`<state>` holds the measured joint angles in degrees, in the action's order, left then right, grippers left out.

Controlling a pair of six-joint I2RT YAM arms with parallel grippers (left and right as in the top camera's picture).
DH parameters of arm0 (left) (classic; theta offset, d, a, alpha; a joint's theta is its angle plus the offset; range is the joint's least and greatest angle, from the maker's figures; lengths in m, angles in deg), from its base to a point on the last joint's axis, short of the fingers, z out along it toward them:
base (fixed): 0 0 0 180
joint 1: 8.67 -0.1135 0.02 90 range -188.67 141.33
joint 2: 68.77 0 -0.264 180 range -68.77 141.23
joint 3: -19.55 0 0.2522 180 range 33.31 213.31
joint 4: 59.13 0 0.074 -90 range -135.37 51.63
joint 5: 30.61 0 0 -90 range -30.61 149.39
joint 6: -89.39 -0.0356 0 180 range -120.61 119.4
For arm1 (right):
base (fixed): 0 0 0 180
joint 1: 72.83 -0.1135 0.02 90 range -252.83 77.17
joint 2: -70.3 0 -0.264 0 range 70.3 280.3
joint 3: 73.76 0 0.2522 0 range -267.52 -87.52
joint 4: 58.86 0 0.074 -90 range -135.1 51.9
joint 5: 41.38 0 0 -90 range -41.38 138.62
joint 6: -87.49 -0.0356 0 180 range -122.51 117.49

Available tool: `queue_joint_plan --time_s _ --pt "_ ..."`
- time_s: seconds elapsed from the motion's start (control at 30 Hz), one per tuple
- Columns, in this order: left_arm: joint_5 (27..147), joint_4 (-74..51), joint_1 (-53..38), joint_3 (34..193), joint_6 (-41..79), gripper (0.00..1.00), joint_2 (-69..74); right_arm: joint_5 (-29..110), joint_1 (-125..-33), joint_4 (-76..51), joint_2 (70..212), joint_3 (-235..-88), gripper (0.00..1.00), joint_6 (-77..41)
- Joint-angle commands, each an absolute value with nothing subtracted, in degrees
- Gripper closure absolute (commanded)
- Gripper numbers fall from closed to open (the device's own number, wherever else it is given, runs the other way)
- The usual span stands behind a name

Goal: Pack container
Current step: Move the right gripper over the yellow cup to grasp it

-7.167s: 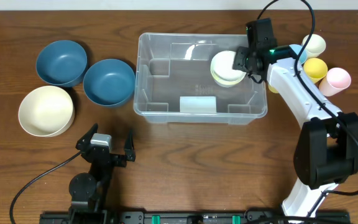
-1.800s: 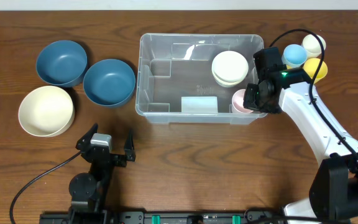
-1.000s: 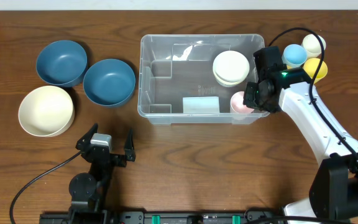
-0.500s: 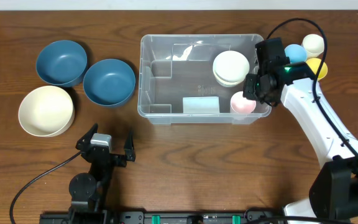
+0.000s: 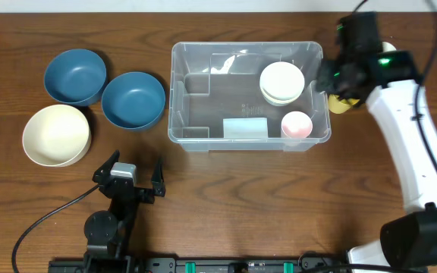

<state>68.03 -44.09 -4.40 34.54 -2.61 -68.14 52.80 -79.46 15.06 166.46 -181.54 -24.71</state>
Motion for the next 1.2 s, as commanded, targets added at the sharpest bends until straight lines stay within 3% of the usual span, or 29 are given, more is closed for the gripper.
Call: queue_joint_plan --time_s 0.0,0.27,0.57,1.17 --pt "68.84 -42.17 -4.64 33.54 -3.57 0.02 -68.43 55.38 -73.62 15.21 166.59 -182.74 0.52 -27.29" --pt "68.84 -42.17 -4.64 33.54 -3.57 0.02 -68.43 55.86 -62.43 10.49 171.81 -182.66 0.51 -28.23" --pt "68.84 -42.17 -4.64 33.54 -3.57 0.02 -68.43 57.52 -58.54 7.69 182.72 -182.66 0.55 -30.87" --pt "68.84 -42.17 -4.64 33.54 -3.57 0.02 -68.43 56.52 -56.27 2.75 190.67 -182.55 0.59 -31.20"
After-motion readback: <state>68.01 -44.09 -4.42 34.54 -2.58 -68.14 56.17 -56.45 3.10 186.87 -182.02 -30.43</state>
